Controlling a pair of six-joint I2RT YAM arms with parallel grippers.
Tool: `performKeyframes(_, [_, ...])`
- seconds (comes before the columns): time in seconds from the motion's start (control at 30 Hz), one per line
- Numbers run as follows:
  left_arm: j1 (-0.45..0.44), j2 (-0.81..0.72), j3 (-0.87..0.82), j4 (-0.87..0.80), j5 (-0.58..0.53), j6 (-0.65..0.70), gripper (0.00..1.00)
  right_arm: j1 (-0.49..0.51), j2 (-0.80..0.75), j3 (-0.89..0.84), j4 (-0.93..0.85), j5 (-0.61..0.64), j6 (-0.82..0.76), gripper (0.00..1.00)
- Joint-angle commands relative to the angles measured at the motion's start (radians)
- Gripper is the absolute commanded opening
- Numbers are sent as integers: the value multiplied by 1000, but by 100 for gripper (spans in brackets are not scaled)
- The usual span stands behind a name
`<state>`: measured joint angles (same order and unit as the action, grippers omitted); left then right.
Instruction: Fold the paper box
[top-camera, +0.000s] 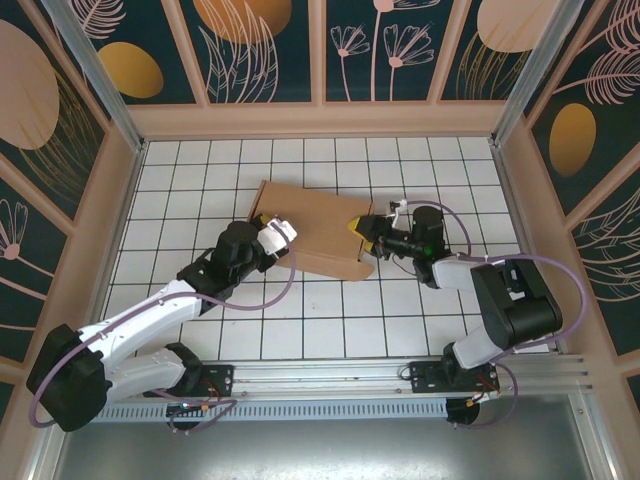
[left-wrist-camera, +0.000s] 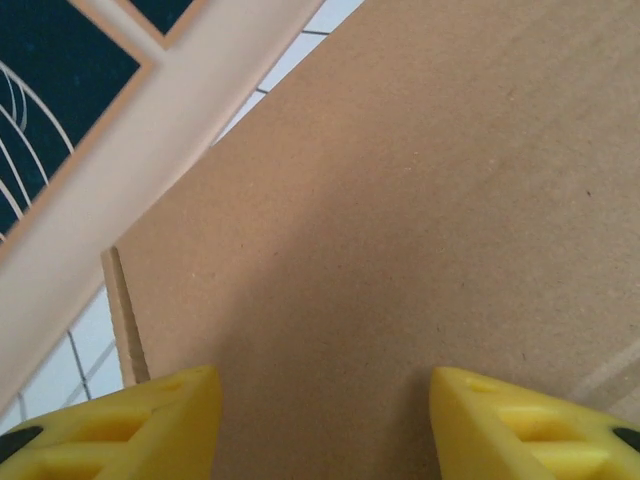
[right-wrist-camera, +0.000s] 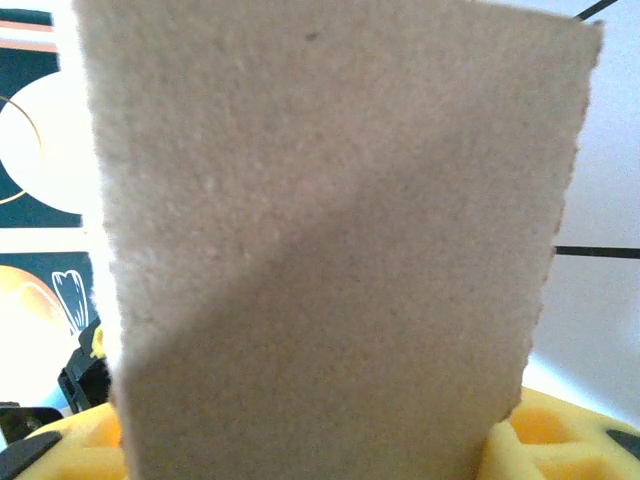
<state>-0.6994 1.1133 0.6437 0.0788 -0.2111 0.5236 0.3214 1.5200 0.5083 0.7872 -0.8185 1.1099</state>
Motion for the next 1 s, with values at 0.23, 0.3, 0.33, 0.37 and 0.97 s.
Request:
performKeyframes(0.23, [-37, -51, -13, -23, 89, 188, 56, -7, -73, -2, -41, -39, -18, 47])
performKeyframes(0.3, [-38, -85, -18, -37, 110, 171, 56, -8, -79, 1, -69, -29, -38, 47])
performKeyframes(0.33, [-38, -96, -19, -49, 122, 169, 56, -8, -80, 4, -81, -26, -47, 47])
performKeyframes(0.37, [-38, -106, -19, -64, 140, 168, 55, -8, -81, 5, -92, -24, -54, 47])
performKeyframes(0.97, [-37, -71, -59, -37, 181, 203, 59, -8, -117, 29, -93, -44, -5, 47])
